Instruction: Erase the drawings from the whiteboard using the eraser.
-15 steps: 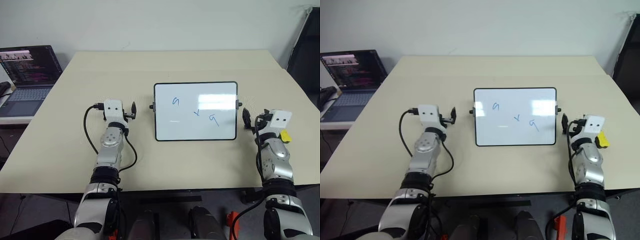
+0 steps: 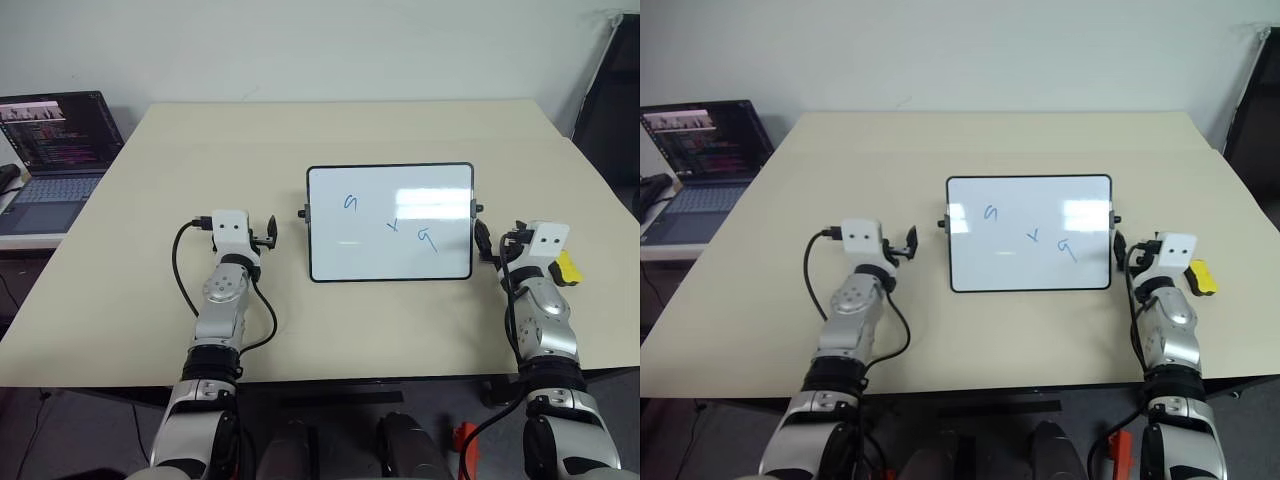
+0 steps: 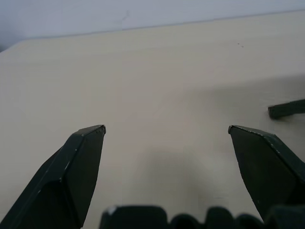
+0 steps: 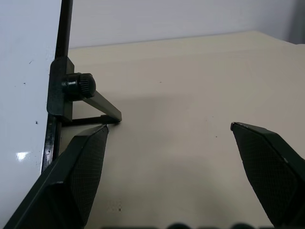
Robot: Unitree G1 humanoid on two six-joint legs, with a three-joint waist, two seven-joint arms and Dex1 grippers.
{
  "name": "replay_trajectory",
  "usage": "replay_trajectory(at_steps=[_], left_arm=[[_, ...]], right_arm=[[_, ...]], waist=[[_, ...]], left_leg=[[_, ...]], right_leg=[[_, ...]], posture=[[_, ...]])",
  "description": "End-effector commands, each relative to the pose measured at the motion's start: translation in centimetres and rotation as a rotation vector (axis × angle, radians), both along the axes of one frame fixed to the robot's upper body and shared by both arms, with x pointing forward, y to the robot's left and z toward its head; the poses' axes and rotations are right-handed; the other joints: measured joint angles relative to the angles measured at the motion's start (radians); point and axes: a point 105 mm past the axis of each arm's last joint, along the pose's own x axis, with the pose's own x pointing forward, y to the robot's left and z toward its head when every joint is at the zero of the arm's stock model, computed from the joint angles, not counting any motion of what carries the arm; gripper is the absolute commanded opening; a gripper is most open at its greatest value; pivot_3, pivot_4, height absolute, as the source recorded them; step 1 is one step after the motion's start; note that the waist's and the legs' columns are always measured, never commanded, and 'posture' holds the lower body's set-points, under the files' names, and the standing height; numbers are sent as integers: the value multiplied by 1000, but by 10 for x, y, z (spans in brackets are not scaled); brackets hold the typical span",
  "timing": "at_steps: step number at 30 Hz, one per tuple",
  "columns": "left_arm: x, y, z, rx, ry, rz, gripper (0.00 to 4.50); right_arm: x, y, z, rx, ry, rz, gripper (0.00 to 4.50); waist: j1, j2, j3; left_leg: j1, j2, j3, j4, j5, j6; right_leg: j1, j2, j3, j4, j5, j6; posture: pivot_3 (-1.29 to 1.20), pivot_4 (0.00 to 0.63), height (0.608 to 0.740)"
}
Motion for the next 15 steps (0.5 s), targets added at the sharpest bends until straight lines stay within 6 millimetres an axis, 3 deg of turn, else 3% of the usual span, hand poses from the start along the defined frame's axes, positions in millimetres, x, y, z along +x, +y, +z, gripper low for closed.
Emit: replay_trajectory(at_steps=[1, 12, 13, 15], left_arm=[[-5, -12, 17, 98, -71, -111, 4500], [-17, 24, 24, 93, -7, -273, 4500], [-21, 25, 28, 99, 16, -345, 4500], [-38, 8, 43, 157, 55, -566, 4500]], right_arm=[[-5, -5, 13, -1, -54, -12, 4484], [-6, -9, 16, -44, -31, -16, 4484], [-6, -11, 15, -60, -21, -22, 4484], [-7, -16, 19, -84, -21, -32, 4484]], waist=[[0, 0, 0], [-5, 0, 0], [-4, 0, 0], [-5, 0, 0]], left_leg=[[0, 0, 0, 0, 0, 0], [0, 0, 0, 0, 0, 0], [0, 0, 0, 0, 0, 0], [0, 0, 0, 0, 0, 0]], right_leg=[[0, 0, 0, 0, 0, 0], [0, 1, 0, 0, 0, 0], [0, 0, 0, 0, 0, 0], [0, 0, 0, 0, 0, 0]], posture=[[0, 150, 740], [0, 150, 740], [0, 150, 740], [0, 150, 740]])
